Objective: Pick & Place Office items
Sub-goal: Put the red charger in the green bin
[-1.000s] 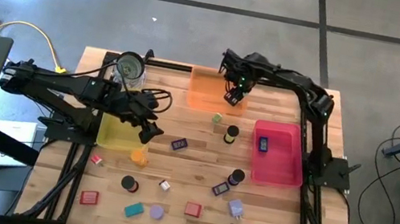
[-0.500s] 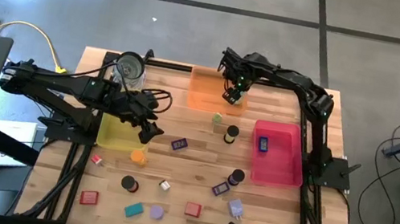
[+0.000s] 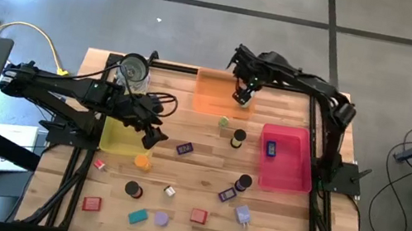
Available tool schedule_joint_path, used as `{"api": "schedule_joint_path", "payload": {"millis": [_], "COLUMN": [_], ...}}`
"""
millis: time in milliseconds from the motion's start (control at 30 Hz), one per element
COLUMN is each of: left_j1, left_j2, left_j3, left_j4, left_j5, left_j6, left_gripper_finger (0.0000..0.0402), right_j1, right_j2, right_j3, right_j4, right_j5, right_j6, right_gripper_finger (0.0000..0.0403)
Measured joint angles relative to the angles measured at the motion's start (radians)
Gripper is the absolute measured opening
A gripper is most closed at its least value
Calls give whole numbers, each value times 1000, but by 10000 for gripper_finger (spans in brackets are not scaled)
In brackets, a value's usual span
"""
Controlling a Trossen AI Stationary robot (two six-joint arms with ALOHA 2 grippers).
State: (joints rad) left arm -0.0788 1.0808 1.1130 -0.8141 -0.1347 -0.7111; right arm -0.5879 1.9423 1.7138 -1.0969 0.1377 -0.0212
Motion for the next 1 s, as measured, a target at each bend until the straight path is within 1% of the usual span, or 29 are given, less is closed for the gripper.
{"api": "schedule_joint_path", "payload": {"millis": [100,200,267,333,467,600,667,800,900,1000], "left_j1": [-1,-8,-15,-26,-67,-122,-154,-241,-310,-382], "left_j2": [0,-2,-6,-12,-22,-24,-24,-24,-24,-24], "left_j3": [0,0,0,0,0,0,0,0,0,10], "left_j4": [0,0,-1,-1,-1,0,-1,1,20,52], "left_j5": [11,15,36,60,69,58,54,4,-6,-7], "left_j6": [4,8,12,15,15,15,15,-28,-71,-80], "left_gripper_finger": [311,311,311,311,311,311,311,311,311,311], "right_j1": [11,29,36,56,118,215,274,400,513,640], "right_j2": [-55,-114,-164,-223,-333,-424,-457,-500,-508,-507], "right_j3": [0,0,0,0,0,0,0,0,0,0], "right_j4": [-22,-31,-53,-66,-93,-120,-131,-178,-254,-339], "right_j5": [15,76,93,95,89,90,109,141,191,258], "right_j6": [9,70,111,151,283,423,493,640,774,932], "right_gripper_finger": [294,295,294,293,293,293,293,293,293,293]}}
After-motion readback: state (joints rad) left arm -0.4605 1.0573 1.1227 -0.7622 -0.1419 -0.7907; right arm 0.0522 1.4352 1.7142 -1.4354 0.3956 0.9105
